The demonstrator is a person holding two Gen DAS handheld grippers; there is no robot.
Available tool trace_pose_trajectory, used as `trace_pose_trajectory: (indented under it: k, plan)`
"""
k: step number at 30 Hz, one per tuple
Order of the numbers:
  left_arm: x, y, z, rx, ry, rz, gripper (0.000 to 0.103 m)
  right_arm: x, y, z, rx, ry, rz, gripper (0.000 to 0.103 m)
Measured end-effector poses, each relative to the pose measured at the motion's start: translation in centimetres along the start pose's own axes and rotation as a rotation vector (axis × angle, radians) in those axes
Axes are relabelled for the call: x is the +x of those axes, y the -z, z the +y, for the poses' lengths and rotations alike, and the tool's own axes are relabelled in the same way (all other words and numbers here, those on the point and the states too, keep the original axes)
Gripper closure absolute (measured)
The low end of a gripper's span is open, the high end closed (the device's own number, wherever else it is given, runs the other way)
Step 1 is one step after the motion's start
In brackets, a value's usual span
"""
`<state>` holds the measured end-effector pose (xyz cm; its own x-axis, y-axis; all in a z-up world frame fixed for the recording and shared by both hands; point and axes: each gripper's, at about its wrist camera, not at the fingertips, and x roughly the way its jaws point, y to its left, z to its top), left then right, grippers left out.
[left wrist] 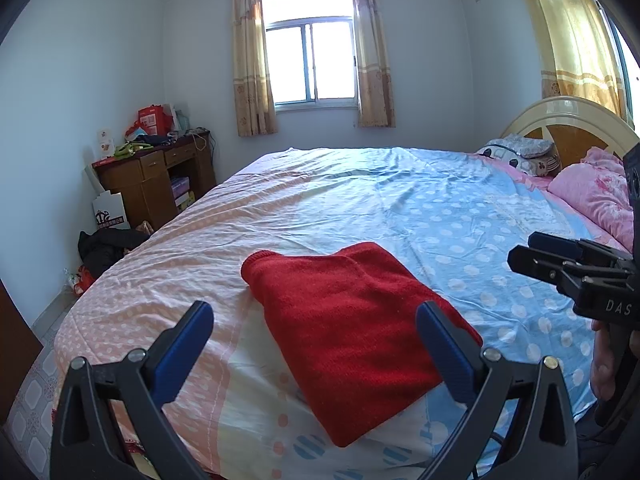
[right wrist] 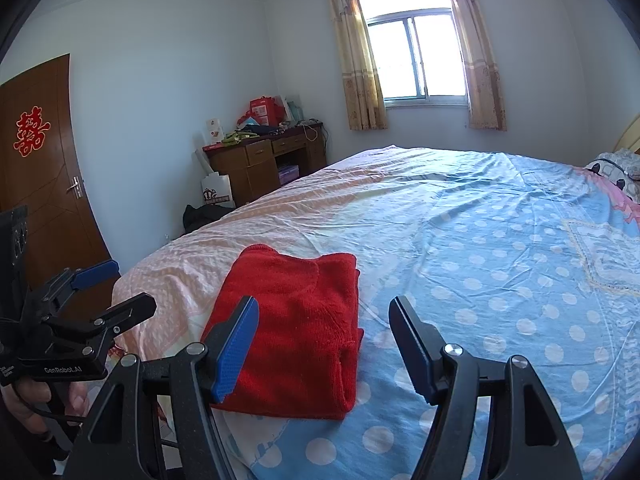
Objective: Fold small clothes
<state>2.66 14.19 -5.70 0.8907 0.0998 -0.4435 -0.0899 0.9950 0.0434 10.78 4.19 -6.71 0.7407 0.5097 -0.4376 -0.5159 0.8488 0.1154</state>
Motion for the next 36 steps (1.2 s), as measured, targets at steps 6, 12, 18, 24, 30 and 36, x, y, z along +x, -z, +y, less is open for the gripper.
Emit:
trace_pose_trajectory:
  k: [6, 12, 18, 24, 30, 36]
  plan:
    - [0.0, 0.0, 0.0, 0.000, -0.001, 0.000, 0.000, 0.0, 0.0, 0.0, 0.001, 0.000, 0.000, 0.034]
    - [0.0, 0.1, 0.0, -0.004, 0.004, -0.008, 0.000, -0.3, 0.0, -0.1, 0.004, 0.003, -0.010, 0.034]
    - [-0.3, 0.2, 0.0, -0.003, 0.006, -0.015, 0.000, -0.9, -0.2, 0.0, -0.003, 0.003, -0.033, 0.034]
    - [-0.8, -0.3, 0.1, 0.000, -0.006, -0.036, 0.000, -2.2, -0.5, 0.4, -0.027, 0.027, -0.107, 0.034]
    - [-1.4, -0.8, 0.5, -0.022, -0.011, -0.060, 0.000, -2.8, -0.6, 0.4, -0.034, 0.022, -0.135, 0.034]
    - [-1.5, -1.1, 0.9, -0.026, -0.035, -0.075, 0.000, -3.2, -0.5, 0.8, -0.044, 0.018, -0.142, 0.034]
